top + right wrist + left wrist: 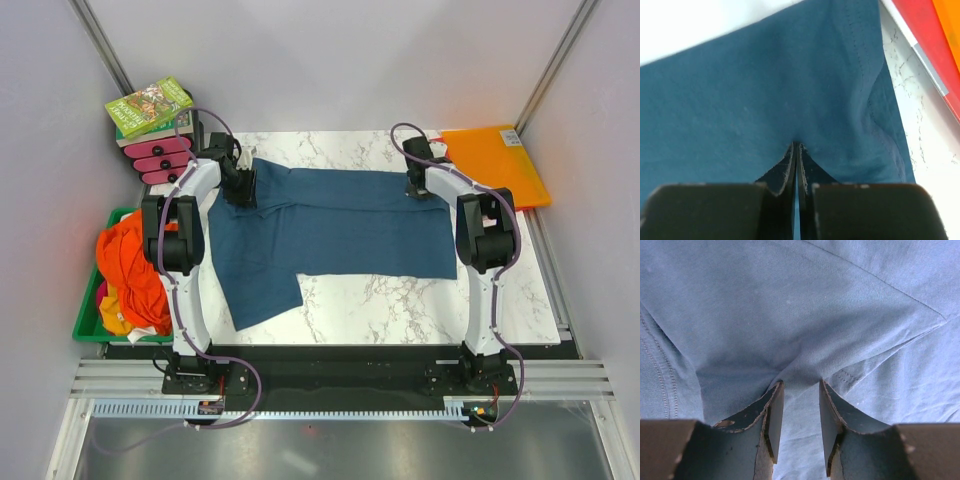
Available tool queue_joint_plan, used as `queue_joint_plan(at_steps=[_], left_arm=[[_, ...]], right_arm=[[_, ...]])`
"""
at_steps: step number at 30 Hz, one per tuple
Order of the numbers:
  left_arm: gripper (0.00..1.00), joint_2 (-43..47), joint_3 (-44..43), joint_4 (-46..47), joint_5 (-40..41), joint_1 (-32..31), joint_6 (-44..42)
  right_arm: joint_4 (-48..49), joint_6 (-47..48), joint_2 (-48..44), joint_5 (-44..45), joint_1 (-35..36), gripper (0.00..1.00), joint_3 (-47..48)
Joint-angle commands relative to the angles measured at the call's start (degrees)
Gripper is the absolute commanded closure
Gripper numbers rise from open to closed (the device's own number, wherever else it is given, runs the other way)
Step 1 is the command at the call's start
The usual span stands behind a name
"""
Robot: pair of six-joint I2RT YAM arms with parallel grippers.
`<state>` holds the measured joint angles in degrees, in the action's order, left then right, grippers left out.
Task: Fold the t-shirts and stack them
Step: Fold the flattened tshirt in 1/3 of the way
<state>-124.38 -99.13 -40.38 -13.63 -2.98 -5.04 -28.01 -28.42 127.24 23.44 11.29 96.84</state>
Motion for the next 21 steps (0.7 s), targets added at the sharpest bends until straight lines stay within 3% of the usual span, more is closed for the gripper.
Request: queue_joint_plan(at_steps=[1,7,10,15,17,21], left_arm=[[0.59,0.1,-1.4,0.0,0.2,0.2,-1.2],[0.58,1.5,-0.6,1.4,-0.2,0.5,-0.2],[0.52,5.4,1.6,5.6,-1.2,1.0,1.2],[0.4,9.8,2.0,8.9,-1.7,1.1,2.3],[0.39,10.4,1.9,9.3,-1.3,1.1,2.6],[0.43,10.4,2.7,9.4,-1.8,1.1,2.4]], right_arm=[[-4.9,-1.4,0.4,0.2,-0.9,0.94,-1.0],[4.6,1.1,-4.8,-4.0,-0.9,0.91,-8.0],[10.3,0.8,-9.3,-6.7,-0.7,0.85,-10.7],[11.7,1.3,-12.0,-7.1,0.6,0.7,-8.6],[11.7,1.6,-13.1,-6.9,1.4,0.64,-7.7],[11.7,2.3,-14.2,-6.5,3.6,0.63,-7.7]])
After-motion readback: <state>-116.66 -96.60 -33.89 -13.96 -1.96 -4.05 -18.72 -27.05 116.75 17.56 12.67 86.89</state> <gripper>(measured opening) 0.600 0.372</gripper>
